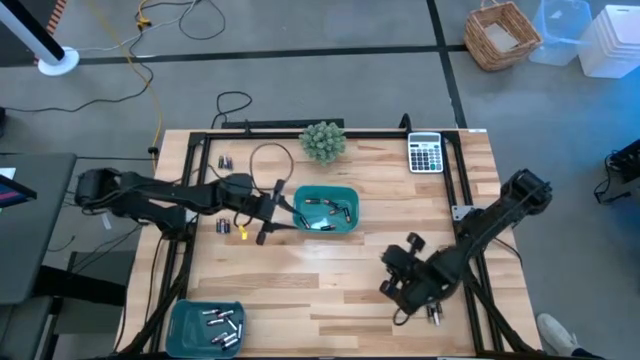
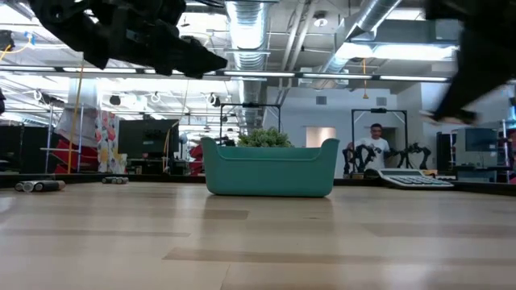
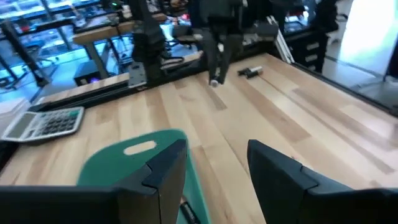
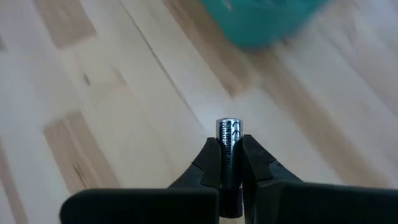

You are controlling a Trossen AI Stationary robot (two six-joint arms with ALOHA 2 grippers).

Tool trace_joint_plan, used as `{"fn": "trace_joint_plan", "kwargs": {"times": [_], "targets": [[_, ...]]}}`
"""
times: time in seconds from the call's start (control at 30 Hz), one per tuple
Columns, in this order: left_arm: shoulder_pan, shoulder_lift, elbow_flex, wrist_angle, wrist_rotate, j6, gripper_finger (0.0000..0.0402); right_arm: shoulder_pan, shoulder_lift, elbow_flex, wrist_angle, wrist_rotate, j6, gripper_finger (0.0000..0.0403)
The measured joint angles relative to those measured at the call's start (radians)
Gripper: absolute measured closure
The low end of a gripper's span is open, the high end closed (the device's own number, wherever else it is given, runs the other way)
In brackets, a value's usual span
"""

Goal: Sort batteries
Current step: Put the silver battery into the blue bin

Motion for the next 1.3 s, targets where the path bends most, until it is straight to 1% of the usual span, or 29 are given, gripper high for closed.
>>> {"fn": "trace_joint_plan", "kwargs": {"times": [0.1,0.3,0.43,0.53,0.6,0.73,0.8,1.03,1.3], "targets": [[-0.030,0.055,0.021,0.042,0.000,0.026,0.0235,-0.066,0.000,0.022,0.100,0.002,-0.183,0.0376],[-0.076,0.139,0.054,0.109,0.001,0.034,0.0234,-0.197,0.000,0.027,0.418,0.002,-0.603,0.0376],[-0.099,0.184,0.094,0.106,0.000,0.031,0.0234,-0.266,0.000,0.027,0.555,-0.007,-0.795,0.0376],[-0.113,0.216,0.121,0.111,-0.066,0.028,0.0234,-0.304,0.002,0.027,0.650,-0.061,-0.892,0.0376],[-0.116,0.231,0.131,0.113,-0.101,0.032,0.0234,-0.322,0.013,0.028,0.701,-0.092,-0.935,0.0376],[-0.121,0.255,0.136,0.146,-0.109,0.030,0.0234,-0.349,0.033,0.028,0.729,-0.135,-0.968,0.0376],[-0.121,0.259,0.136,0.169,-0.110,0.027,0.0234,-0.357,0.035,0.028,0.731,-0.139,-0.971,0.0376],[-0.125,0.260,0.136,0.171,-0.098,0.021,0.0234,-0.365,0.035,0.028,0.774,-0.149,-1.011,0.0376],[-0.126,0.277,0.148,0.174,-0.116,0.006,0.0234,-0.392,0.035,0.026,0.813,-0.168,-1.044,0.0376]]}}
